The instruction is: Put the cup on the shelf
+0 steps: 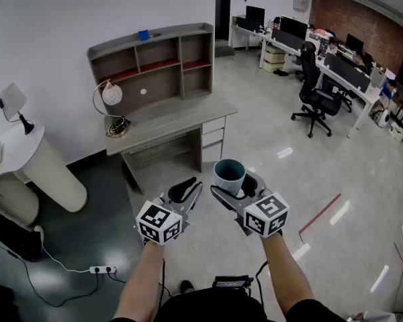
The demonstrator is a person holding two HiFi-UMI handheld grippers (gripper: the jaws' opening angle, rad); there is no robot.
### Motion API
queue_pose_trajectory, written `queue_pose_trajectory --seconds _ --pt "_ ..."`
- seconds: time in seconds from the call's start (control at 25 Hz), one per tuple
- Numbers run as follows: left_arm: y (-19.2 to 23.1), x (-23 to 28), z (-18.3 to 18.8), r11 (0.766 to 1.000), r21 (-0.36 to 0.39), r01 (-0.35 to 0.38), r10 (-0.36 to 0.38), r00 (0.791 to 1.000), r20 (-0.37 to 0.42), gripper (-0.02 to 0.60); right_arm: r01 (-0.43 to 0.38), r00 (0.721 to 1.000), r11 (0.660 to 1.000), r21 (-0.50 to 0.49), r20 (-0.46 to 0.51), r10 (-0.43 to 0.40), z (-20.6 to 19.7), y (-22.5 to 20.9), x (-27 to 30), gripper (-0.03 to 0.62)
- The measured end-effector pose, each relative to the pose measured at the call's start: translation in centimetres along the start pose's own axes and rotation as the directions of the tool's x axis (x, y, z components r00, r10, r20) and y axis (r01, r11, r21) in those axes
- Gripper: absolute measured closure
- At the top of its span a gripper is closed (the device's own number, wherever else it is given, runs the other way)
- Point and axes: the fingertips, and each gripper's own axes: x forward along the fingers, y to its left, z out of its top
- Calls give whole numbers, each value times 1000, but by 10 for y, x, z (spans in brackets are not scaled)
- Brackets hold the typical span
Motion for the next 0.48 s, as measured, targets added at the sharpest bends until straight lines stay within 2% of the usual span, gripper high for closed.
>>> queue_pose_trajectory --seconds 0.48 --pt "9 11 -3 1000 9 7 -7 1000 -12 505 -13 1000 1000 1 -2 13 -2 -6 7 215"
